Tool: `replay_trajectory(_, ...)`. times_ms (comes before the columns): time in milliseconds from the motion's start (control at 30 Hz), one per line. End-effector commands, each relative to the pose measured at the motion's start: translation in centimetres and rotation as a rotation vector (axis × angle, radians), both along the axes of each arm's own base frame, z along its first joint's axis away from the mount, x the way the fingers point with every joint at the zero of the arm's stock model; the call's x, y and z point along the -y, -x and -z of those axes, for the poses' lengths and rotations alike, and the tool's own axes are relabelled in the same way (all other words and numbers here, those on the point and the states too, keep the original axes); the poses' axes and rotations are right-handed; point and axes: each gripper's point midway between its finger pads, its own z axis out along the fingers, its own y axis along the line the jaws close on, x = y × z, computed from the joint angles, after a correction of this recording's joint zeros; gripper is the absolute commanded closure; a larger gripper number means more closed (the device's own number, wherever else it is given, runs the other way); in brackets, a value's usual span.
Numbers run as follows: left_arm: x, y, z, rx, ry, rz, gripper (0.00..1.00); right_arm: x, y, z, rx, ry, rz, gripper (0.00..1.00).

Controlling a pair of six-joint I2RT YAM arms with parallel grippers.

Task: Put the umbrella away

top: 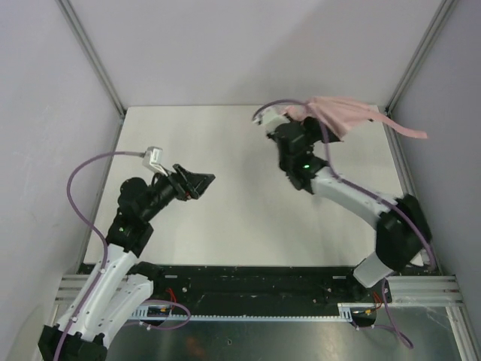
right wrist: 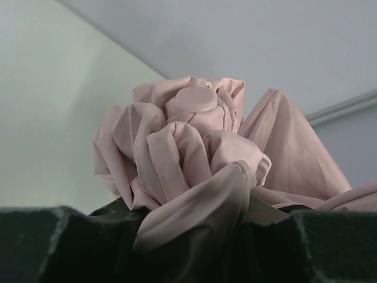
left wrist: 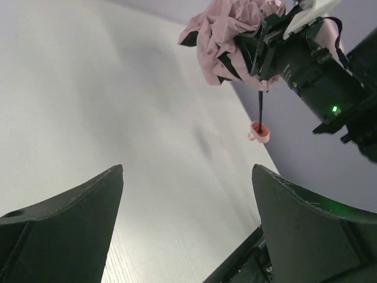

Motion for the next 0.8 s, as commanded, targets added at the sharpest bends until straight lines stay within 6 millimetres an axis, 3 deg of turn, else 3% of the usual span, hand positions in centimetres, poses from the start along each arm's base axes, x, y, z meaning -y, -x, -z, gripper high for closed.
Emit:
replay_trajectory(0, -1.9, -0.6, 4.8, -0.215, 0.099, -0.191, 0.09, -5.0, 0.1, 1.8, 0.074, 0.287, -0.012, 1.0)
replay_trajectory(167, -3.0, 0.0, 10.0, -0.446, 0.173, -0.313, 0.11, -12.1, 3.6, 13.0, -0.081, 0.398, -0.201, 1.0)
replay_trajectory(267, -3.0, 0.8, 12.7, -0.566, 0.234, -0.341, 0.12, -14.4, 6.9, 19.8, -0.212, 0.419, -0.308, 1.0)
replay_trajectory(367, -2.9, 1.6, 15.5, -0.681, 0.277, -0.364, 0.12, -15.6, 11.0, 25.2, -0.359, 0.401, -0.414, 1.0)
replay_trajectory(467, -2.8, 2.3, 17.7, -0.784, 0.308, -0.39, 0.12, -16.1, 15.4, 29.6, -0.548, 0.346, -0.53, 1.0)
replay_trajectory(600, -2.9, 2.7, 19.3, -0.866, 0.32, -0.42, 0.08, -15.1, 20.8, 34.6, -0.827, 0.309, -0.661, 1.0)
replay_trajectory(767, -2.4, 3.3, 21.6, -0.994, 0.341, -0.434, 0.01, -15.3, 26.0, 37.1, -1.109, 0.167, -0.815, 1.0)
